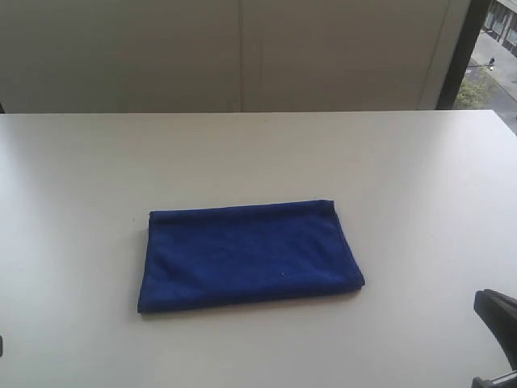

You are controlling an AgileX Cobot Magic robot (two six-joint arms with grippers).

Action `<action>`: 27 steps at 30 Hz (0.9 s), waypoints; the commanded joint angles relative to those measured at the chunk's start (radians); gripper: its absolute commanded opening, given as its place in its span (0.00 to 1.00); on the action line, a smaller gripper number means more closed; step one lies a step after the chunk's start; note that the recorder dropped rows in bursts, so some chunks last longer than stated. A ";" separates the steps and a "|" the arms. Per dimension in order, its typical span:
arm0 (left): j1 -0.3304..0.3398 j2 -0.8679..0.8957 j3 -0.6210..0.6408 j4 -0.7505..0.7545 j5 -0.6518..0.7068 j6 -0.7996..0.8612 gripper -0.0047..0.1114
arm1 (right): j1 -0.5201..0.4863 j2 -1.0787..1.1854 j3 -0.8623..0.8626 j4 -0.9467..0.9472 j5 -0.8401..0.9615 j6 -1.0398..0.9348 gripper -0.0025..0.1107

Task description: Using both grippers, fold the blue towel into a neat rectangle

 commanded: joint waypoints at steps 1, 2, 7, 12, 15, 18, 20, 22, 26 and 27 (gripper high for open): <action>-0.001 -0.005 0.005 -0.003 0.006 0.004 0.04 | -0.005 -0.007 0.006 0.002 -0.015 -0.008 0.02; -0.001 -0.005 0.005 -0.003 0.004 0.004 0.04 | -0.005 -0.007 0.006 0.002 -0.015 -0.008 0.02; 0.021 -0.032 0.005 -0.003 0.015 -0.001 0.04 | -0.005 -0.007 0.006 0.002 -0.015 -0.008 0.02; 0.154 -0.092 0.005 0.059 0.020 -0.085 0.04 | -0.005 -0.007 0.006 0.002 -0.013 -0.008 0.02; 0.238 -0.147 0.005 0.197 0.070 -0.211 0.04 | -0.005 -0.007 0.006 0.002 -0.013 -0.008 0.02; 0.296 -0.223 0.005 0.218 0.185 -0.243 0.04 | -0.005 -0.007 0.006 0.002 -0.013 -0.008 0.02; 0.321 -0.226 0.005 0.218 0.169 -0.227 0.04 | -0.005 -0.007 0.006 0.002 -0.015 -0.008 0.02; 0.338 -0.226 0.005 0.218 0.171 -0.187 0.04 | -0.005 -0.007 0.006 0.002 -0.013 -0.008 0.02; 0.338 -0.226 0.005 0.218 0.171 -0.160 0.04 | -0.005 -0.007 0.006 0.002 -0.013 -0.008 0.02; 0.338 -0.226 0.005 0.218 0.173 -0.154 0.04 | -0.005 -0.007 0.006 0.002 -0.013 -0.008 0.02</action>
